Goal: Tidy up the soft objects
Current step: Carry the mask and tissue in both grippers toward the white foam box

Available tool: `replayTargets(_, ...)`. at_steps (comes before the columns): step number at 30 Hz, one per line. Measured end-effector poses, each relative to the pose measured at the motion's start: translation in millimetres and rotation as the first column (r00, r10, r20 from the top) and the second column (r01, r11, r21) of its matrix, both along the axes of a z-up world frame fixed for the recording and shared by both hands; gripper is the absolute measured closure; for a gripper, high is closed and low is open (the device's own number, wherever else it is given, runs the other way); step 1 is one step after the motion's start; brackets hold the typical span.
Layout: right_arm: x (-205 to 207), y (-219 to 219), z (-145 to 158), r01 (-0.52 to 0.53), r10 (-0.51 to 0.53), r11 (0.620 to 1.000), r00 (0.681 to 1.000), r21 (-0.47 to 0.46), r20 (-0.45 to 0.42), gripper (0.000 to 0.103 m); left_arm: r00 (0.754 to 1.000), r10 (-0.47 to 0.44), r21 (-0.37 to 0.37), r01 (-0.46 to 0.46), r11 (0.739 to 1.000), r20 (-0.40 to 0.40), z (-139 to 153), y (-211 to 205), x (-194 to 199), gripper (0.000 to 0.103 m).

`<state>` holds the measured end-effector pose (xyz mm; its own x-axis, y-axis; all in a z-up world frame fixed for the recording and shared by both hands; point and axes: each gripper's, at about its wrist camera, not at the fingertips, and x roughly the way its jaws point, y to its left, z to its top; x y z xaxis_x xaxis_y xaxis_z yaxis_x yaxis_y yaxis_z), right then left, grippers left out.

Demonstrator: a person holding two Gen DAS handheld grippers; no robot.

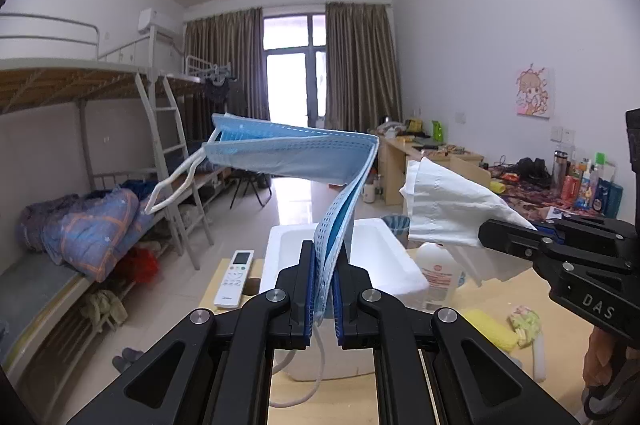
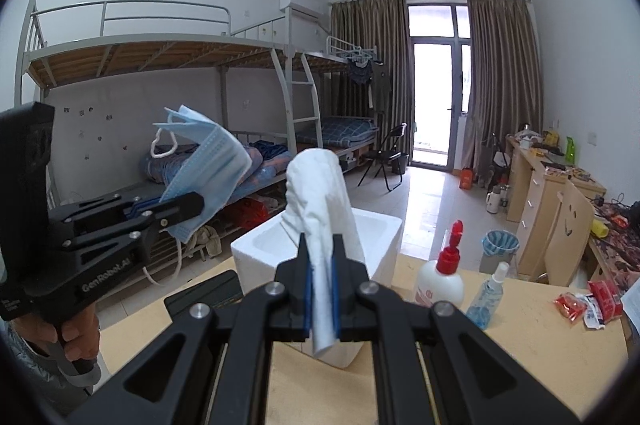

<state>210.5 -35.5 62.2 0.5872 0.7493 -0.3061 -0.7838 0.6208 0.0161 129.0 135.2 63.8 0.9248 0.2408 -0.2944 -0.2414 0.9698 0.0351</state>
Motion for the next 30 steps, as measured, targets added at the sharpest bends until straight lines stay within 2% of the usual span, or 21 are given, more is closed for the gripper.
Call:
replayTargets(9,18,23,-5,-0.012,0.011,1.000,1.000,-0.021,-0.017,0.093,0.999,-0.003,-0.013,0.002,1.000,-0.043,-3,16,30,0.095)
replayTargets(22,32,31,-7,-0.013,0.012,0.999,0.999,-0.036,-0.041,0.093,0.996,-0.006,-0.046,0.002,0.999,-0.087,-12,35,61,0.095)
replayTargets(30,34,20,-7,0.006,-0.007,1.000,0.999,-0.030,-0.046,0.093,0.986,-0.089,-0.075,0.079,0.994,-0.142,-17,33,90,0.095)
